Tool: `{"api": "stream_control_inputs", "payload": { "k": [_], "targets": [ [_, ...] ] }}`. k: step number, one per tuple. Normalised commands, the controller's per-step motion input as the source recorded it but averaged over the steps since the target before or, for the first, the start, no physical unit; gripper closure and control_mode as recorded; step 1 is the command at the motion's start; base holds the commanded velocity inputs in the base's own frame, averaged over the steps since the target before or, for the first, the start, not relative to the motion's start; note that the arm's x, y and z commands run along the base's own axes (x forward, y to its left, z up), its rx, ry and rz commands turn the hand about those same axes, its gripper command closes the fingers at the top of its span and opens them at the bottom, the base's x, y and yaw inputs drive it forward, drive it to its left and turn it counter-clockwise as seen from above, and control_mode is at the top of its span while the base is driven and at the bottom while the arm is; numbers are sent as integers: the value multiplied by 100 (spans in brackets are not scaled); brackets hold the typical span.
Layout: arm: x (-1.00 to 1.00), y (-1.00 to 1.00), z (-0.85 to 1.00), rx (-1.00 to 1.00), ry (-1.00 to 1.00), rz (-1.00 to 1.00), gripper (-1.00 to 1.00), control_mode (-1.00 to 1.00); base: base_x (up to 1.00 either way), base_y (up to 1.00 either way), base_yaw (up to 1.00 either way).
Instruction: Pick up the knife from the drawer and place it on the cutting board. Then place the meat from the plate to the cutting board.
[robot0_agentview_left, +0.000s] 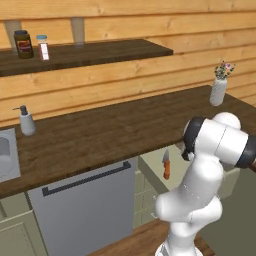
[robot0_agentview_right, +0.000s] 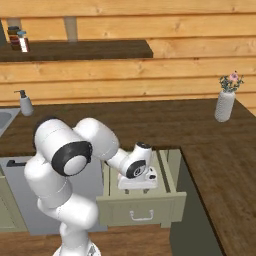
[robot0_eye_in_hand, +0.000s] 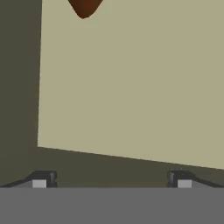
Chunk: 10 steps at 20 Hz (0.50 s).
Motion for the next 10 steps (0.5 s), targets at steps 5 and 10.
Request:
{"api": "stream_control_inputs", "payload": {
  "k": [5, 10],
  "targets": [
    [26, 0, 96, 1, -8, -8, -100, -100, 0, 0, 0],
    [56, 24, 45, 2, -6, -12, -100, -100, 0, 0, 0]
  ]
}}
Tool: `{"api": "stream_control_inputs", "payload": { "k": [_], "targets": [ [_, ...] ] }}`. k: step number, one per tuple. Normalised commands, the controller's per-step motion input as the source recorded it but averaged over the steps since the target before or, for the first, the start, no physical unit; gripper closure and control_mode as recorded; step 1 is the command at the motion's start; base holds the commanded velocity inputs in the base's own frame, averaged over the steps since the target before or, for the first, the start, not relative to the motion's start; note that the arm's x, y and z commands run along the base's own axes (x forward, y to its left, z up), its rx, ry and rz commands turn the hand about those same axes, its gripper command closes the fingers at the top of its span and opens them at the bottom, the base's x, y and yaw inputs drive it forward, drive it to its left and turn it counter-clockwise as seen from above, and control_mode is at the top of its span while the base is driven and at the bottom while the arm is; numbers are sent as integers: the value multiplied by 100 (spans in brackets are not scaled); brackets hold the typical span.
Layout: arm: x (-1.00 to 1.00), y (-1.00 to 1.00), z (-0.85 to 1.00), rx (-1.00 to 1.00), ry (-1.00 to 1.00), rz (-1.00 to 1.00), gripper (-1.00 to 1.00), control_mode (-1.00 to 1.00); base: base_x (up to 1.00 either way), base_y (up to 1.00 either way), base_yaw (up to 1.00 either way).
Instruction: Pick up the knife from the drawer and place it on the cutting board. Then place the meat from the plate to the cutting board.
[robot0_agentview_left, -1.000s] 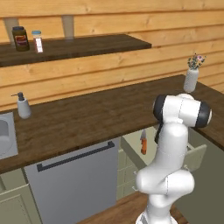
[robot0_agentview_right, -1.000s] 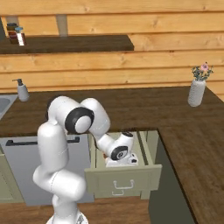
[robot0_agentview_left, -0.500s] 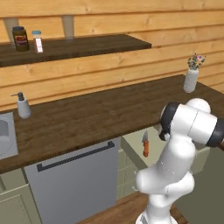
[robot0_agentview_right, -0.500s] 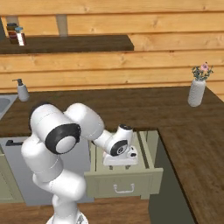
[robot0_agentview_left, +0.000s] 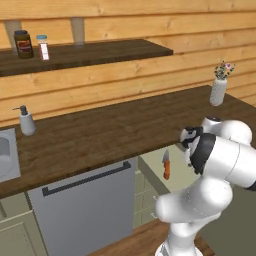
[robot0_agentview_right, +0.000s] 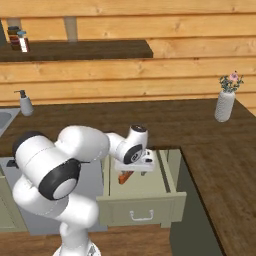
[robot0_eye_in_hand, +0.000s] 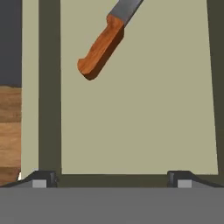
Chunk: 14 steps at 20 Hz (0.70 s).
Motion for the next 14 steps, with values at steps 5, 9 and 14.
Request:
{"api": "stream_control_inputs", "payload": {
  "k": [5, 9, 14],
  "targets": [
    [30, 57, 5, 1, -5, -30, -100, -100, 0, 0, 0],
    [19, 52, -17, 2, -2, -33, -100, -100, 0, 0, 0],
    [7, 9, -25, 4, 4, -14, -100, -100, 0, 0, 0]
  ]
}}
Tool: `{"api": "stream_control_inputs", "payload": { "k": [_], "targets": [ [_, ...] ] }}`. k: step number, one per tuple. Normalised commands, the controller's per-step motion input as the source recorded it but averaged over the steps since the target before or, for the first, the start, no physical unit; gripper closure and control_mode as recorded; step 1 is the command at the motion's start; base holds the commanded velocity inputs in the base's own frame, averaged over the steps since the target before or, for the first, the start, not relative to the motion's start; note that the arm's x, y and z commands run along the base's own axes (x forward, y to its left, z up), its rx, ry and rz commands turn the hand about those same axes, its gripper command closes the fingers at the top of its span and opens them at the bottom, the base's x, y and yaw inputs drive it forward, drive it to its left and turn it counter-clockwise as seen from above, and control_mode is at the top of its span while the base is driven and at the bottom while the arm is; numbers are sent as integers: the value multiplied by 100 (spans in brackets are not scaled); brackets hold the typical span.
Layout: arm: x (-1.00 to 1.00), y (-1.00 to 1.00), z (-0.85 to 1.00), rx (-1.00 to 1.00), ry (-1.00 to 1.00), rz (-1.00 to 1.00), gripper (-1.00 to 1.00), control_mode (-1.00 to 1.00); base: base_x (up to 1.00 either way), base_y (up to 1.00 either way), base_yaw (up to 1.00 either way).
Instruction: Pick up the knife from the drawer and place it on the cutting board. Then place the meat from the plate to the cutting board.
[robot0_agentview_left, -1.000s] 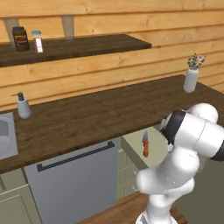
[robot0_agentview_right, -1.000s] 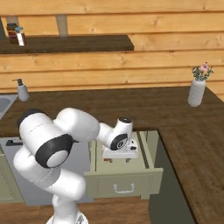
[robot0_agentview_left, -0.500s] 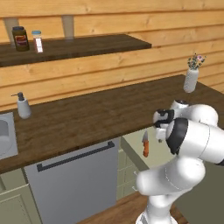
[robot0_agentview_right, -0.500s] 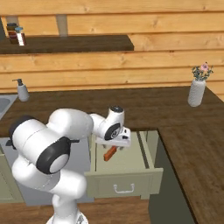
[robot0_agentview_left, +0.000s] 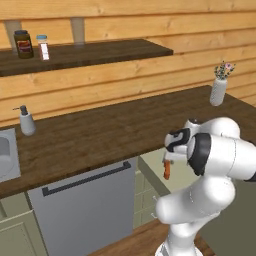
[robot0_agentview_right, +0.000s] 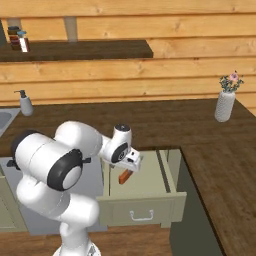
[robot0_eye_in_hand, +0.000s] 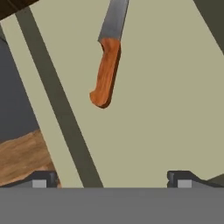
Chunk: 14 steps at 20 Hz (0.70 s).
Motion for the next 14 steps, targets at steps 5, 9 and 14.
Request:
{"api": "stream_control_inputs", "payload": {
  "k": [5, 9, 14],
  "targets": [
    [33, -1, -38, 3, 10, -2, -100, -100, 0, 0, 0],
    [57, 0, -36, 2, 9, 0, -100, -100, 0, 0, 0],
    [33, 0, -18, 0, 4, -1, -100, -100, 0, 0, 0]
  ]
}}
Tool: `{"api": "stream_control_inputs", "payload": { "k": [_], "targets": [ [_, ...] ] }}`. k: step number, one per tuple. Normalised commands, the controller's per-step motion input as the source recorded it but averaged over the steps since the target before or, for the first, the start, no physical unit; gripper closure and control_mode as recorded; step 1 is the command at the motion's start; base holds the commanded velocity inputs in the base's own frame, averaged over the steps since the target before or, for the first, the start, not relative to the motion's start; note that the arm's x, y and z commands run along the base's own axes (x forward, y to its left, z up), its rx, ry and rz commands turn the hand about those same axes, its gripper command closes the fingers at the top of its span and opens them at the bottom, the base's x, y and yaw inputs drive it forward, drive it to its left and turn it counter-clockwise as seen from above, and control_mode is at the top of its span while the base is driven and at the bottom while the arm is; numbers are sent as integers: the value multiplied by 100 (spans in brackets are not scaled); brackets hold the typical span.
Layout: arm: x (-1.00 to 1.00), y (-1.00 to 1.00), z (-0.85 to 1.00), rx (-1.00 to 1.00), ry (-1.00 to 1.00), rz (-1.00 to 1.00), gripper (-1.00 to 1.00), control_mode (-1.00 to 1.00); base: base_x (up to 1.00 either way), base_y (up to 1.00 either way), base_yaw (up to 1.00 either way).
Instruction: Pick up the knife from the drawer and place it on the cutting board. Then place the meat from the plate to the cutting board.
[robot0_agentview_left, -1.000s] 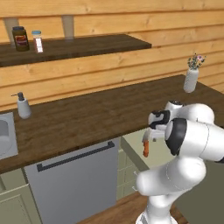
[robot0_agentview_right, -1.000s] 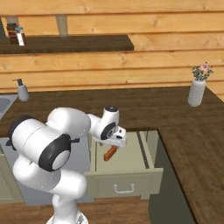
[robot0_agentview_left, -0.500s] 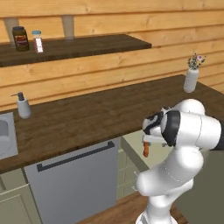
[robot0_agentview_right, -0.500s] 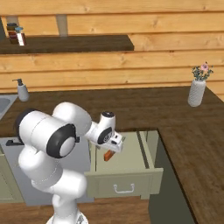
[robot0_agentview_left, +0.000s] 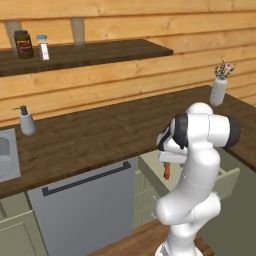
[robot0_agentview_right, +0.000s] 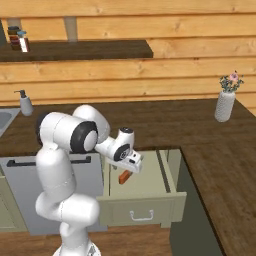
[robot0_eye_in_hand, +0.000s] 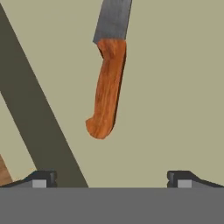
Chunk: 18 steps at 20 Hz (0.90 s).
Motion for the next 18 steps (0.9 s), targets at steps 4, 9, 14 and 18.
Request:
{"api": "stream_control_inputs", "payload": {
  "k": [4, 9, 14, 18],
  "targets": [
    [25, 0, -31, 0, 5, -2, -100, -100, 0, 0, 0],
    [28, 0, -39, 0, 6, -3, -100, -100, 0, 0, 0],
    [32, 0, -27, 0, 4, -4, -100, -100, 0, 0, 0],
    [31, 0, -22, -1, 2, -4, -100, -100, 0, 0, 0]
  ]
}}
